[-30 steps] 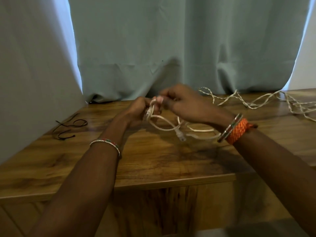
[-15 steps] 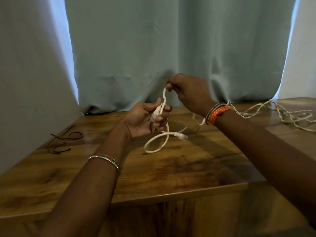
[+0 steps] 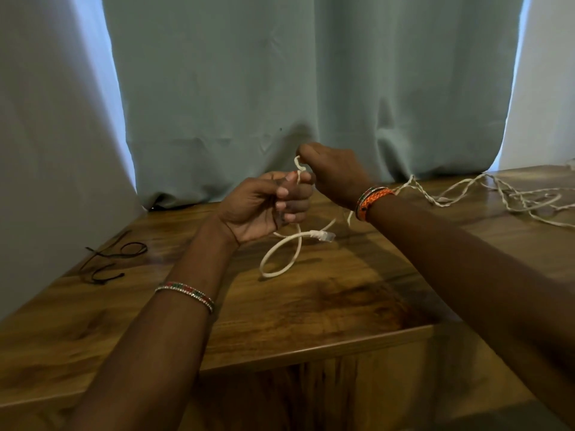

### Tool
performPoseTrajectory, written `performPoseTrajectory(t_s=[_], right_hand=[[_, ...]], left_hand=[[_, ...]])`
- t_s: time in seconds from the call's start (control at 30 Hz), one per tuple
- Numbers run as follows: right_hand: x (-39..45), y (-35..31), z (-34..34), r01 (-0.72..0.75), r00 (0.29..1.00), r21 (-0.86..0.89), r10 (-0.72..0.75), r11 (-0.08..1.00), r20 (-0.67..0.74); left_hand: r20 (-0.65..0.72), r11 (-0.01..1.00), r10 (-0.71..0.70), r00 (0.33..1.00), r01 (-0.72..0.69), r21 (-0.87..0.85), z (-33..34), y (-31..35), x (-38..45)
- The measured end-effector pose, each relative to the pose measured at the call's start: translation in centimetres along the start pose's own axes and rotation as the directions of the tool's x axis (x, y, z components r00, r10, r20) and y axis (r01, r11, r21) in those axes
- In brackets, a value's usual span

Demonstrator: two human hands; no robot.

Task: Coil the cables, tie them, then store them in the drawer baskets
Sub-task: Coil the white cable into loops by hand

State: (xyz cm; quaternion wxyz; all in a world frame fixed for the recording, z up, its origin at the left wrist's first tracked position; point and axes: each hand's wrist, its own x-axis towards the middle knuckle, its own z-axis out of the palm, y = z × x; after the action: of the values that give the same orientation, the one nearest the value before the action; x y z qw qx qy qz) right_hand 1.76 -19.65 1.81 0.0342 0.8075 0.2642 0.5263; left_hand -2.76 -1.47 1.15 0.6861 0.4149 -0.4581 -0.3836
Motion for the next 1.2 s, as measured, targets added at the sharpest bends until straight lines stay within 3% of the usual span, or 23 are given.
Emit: performPoseTrajectory(t_s=[0.1, 0.2, 0.33, 0.4, 0.43, 0.5, 0.6, 0.7, 0.83, 0.93, 1.0, 1.1, 1.2], right_hand=[[-0.1, -0.3, 1.4, -0.174, 0.980, -0.008, 0.174, 0.985, 0.093], [-0.6, -1.1, 2.5, -0.252, 0.954, -0.038, 0.255, 0.967, 0.160], [-2.4, -1.3, 3.9, -0.305, 0.935, -0.114, 0.320, 0.946, 0.151], [-2.9, -1.0, 4.4, -0.282, 0.932, -0.195, 0.317, 0.939, 0.177], [-3.0, -0.8, 4.5, -0.274, 0.927, -0.252, 0.325, 0.928, 0.188], [-2.9, -0.2, 4.6, -0.297, 0.907, -0.358, 0.379, 0.885, 0.185], [-3.5, 0.9, 3.7, -0.400, 0.819, -0.448, 0.531, 0.800, 0.216], [-3.7, 2.0, 1.8, -0.483, 0.740, -0.505, 0.642, 0.715, 0.201], [-3.5, 3.0, 0.2, -0.397, 0.747, -0.566, 0.612, 0.723, 0.258], [-3.3, 4.8, -0.9, -0.423, 0.704, -0.413, 0.579, 0.807, 0.411], [-2.4, 5.9, -2.3, -0.591, 0.629, -0.170, 0.582, 0.789, 0.515], [-1.1, 7.1, -4.2, -0.816, 0.523, 0.145, 0.607, 0.560, 0.598], [-0.1, 6.6, -4.8, -0.836, 0.522, 0.199, 0.626, 0.512, 0.580]], left_hand=[[-0.020, 0.999, 0.033, 0.999, -0.033, -0.019, 0.4, 0.0, 0.3], [-0.040, 0.999, 0.048, 0.998, -0.049, -0.022, 0.0, 0.4, 0.0], [0.101, 0.975, 0.064, 0.993, -0.040, -0.219, -1.4, 2.2, -1.7], [0.035, 0.976, 0.119, 0.992, -0.111, -0.189, -1.6, 2.4, -1.7], [-0.060, 0.976, 0.172, 0.983, -0.178, -0.124, -1.5, 2.2, -1.5], [-0.278, 0.943, 0.322, 0.905, -0.333, 0.009, -1.3, 1.9, -1.4], [-0.485, 0.830, 0.510, 0.710, -0.555, 0.060, -1.9, 2.4, -1.7], [-0.668, 0.774, 0.533, 0.519, -0.619, 0.136, -3.0, 2.4, -1.9], [-0.785, 0.767, 0.497, 0.369, -0.611, 0.199, -3.5, 1.7, -1.4], [-0.853, 0.794, 0.453, 0.259, -0.552, 0.255, -4.4, 1.1, -1.2], [-0.876, 0.837, 0.424, 0.229, -0.470, 0.282, -4.9, 0.5, -1.0], [-0.879, 0.890, 0.382, 0.283, -0.370, 0.268, -4.9, -0.2, -0.3], [-0.860, 0.934, 0.345, 0.375, -0.226, 0.276, -4.5, -1.0, 0.3]])
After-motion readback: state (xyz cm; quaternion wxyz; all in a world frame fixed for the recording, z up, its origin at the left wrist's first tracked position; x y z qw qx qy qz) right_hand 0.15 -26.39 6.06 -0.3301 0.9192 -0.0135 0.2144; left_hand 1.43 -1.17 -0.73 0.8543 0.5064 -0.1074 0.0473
